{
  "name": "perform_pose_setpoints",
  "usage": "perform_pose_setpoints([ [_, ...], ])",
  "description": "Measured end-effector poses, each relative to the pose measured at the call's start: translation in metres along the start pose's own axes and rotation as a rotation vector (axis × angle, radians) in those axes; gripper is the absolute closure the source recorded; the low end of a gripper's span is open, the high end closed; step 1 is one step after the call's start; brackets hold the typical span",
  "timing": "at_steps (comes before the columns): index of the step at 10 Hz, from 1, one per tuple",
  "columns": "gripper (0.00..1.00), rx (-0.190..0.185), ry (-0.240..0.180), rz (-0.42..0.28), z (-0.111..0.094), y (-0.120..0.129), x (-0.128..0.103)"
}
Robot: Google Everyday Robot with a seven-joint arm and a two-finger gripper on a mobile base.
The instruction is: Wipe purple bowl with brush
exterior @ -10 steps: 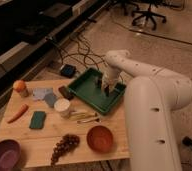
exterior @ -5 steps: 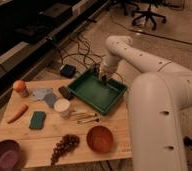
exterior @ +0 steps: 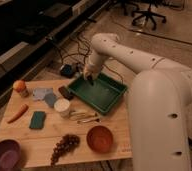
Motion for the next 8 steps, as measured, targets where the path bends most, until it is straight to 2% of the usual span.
perform_pose_setpoints([
  [4, 1.0, -0.024, 0.05, -0.226, 0.008, 0.082, 0.059],
  [5, 1.0, -0.04, 0.064, -0.305, 0.007, 0.107, 0.078],
  [8, 1.0, -0.086, 0.107, -0.476, 0.005, 0.153, 0.125],
])
